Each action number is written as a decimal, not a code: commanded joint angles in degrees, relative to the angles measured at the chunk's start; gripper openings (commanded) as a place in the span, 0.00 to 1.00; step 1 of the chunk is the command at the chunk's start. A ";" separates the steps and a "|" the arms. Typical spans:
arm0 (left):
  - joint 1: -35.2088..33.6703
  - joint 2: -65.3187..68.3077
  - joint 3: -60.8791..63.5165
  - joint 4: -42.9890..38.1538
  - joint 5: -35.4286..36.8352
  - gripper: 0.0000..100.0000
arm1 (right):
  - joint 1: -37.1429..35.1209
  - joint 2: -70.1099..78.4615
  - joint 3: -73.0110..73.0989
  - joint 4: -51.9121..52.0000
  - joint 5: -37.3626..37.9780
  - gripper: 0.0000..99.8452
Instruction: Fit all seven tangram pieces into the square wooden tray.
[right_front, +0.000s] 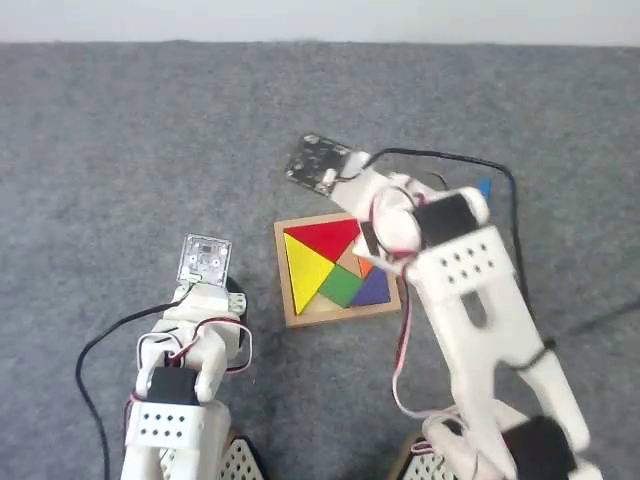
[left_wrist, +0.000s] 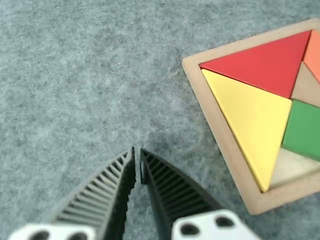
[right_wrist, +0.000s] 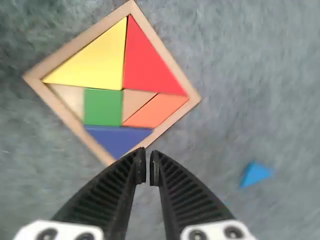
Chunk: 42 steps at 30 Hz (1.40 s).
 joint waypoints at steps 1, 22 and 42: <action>-0.26 -0.70 -0.48 0.09 0.26 0.01 | -1.01 -5.67 7.30 -1.10 -14.59 0.01; -0.26 -0.70 -0.48 0.09 0.26 0.01 | 6.46 -5.49 34.99 -33.36 -30.51 0.01; -0.26 -0.70 -0.48 0.09 0.35 0.01 | 6.64 22.46 18.73 -32.66 -30.51 0.01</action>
